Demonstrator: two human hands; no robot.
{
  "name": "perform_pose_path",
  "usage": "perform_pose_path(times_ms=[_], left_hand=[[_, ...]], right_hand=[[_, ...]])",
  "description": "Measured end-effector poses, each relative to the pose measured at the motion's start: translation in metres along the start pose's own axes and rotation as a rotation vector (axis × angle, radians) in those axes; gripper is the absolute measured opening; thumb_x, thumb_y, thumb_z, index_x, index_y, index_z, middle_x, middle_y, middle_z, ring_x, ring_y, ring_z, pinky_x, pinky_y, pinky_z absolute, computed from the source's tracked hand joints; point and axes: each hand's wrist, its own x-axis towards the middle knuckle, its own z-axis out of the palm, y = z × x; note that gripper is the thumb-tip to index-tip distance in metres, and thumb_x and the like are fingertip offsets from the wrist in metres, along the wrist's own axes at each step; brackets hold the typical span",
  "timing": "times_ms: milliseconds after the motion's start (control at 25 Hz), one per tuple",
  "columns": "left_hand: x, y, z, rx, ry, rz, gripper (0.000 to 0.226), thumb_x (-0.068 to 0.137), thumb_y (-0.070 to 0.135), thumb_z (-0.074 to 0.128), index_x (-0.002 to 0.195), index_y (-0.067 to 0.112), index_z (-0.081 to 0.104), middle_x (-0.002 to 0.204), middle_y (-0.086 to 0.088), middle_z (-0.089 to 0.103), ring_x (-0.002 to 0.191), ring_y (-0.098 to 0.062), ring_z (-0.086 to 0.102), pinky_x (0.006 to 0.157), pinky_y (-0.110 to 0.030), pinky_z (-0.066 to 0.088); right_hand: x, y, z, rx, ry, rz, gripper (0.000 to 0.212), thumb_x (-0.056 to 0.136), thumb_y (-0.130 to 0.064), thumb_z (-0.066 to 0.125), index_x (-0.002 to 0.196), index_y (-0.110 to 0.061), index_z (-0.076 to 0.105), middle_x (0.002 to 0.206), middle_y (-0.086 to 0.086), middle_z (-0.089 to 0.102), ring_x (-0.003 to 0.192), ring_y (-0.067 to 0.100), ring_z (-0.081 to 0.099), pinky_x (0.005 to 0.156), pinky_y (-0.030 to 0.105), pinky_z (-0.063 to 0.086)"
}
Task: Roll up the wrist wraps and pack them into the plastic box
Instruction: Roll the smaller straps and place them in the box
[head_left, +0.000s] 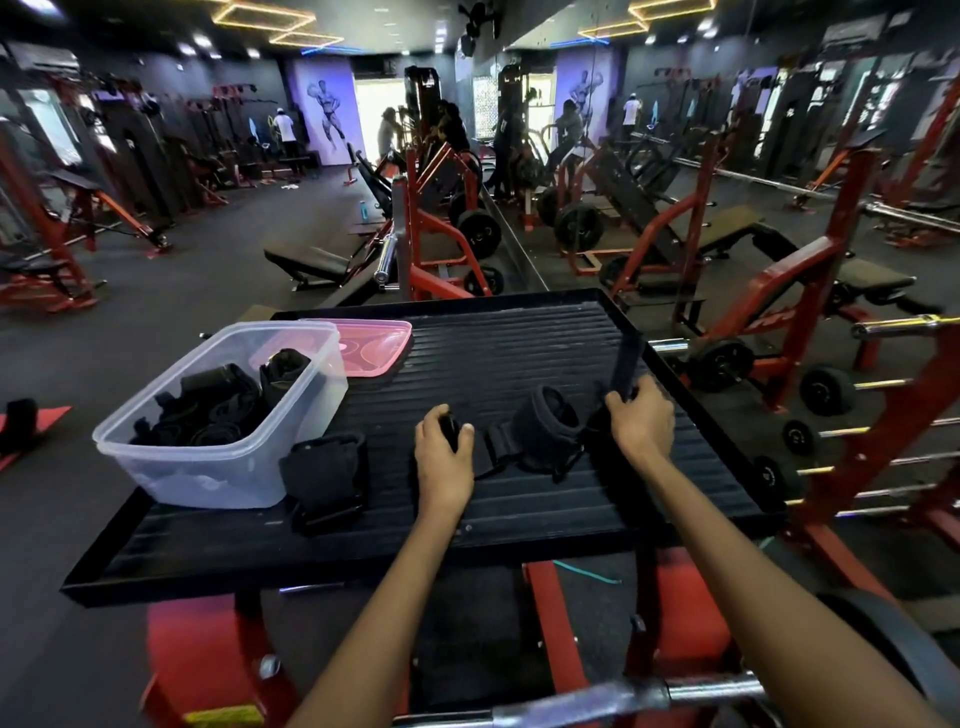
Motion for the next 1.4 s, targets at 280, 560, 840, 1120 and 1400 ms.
perform_pose_path(times_ms=[280, 560, 840, 1120, 1400], left_hand=[[-0.013, 0.012, 0.008, 0.41, -0.072, 0.59, 0.069, 0.08, 0.051, 0.055, 0.135, 0.011, 0.041, 0.145, -0.007, 0.037, 0.14, -0.024, 0.026, 0.12, -0.04, 0.008], [-0.015, 0.01, 0.014, 0.226, -0.322, 0.407, 0.088, 0.076, 0.054, 0.066, 0.146, 0.018, 0.026, 0.153, 0.0, 0.028, 0.142, -0.015, 0.025, 0.121, -0.034, 0.01], [-0.01, 0.003, -0.002, 0.726, -0.028, 0.301, 0.073, 0.086, 0.066, 0.027, 0.136, 0.016, 0.043, 0.15, -0.004, 0.036, 0.144, -0.022, 0.019, 0.114, -0.053, -0.014], [-0.007, 0.04, 0.007, 0.455, -0.562, 0.506, 0.114, 0.059, 0.064, 0.073, 0.147, 0.022, 0.014, 0.154, 0.002, 0.02, 0.139, -0.017, 0.03, 0.115, -0.043, 0.026], [0.014, 0.036, -0.006, -0.186, -0.301, 0.222, 0.053, 0.073, 0.028, 0.078, 0.116, 0.033, 0.047, 0.124, 0.007, 0.051, 0.096, -0.018, 0.062, 0.079, -0.02, 0.052]], right_hand=[[-0.009, -0.002, 0.001, 0.291, -0.139, -0.05, 0.021, 0.098, -0.022, 0.042, 0.109, -0.006, 0.048, 0.097, 0.005, 0.054, 0.089, 0.023, 0.051, 0.07, 0.031, 0.032], [-0.013, -0.036, 0.003, 0.148, -0.324, -0.393, 0.023, 0.097, -0.025, 0.046, 0.113, -0.016, 0.06, 0.102, 0.003, 0.067, 0.096, 0.018, 0.061, 0.078, 0.028, 0.045], [-0.002, -0.012, 0.017, -0.062, -0.334, 0.03, 0.025, 0.097, -0.021, 0.045, 0.105, -0.002, 0.058, 0.115, 0.021, 0.06, 0.104, 0.033, 0.057, 0.076, 0.031, 0.039], [-0.008, -0.021, 0.011, 0.523, -0.353, 0.113, 0.017, 0.093, -0.007, 0.046, 0.08, -0.01, 0.056, 0.068, 0.006, 0.054, 0.056, 0.015, 0.05, 0.04, 0.017, 0.043], [0.003, -0.036, 0.015, 0.794, -0.221, 0.275, 0.018, 0.083, 0.008, 0.042, 0.086, -0.009, 0.046, 0.068, 0.004, 0.053, 0.057, 0.016, 0.052, 0.043, 0.019, 0.044]])
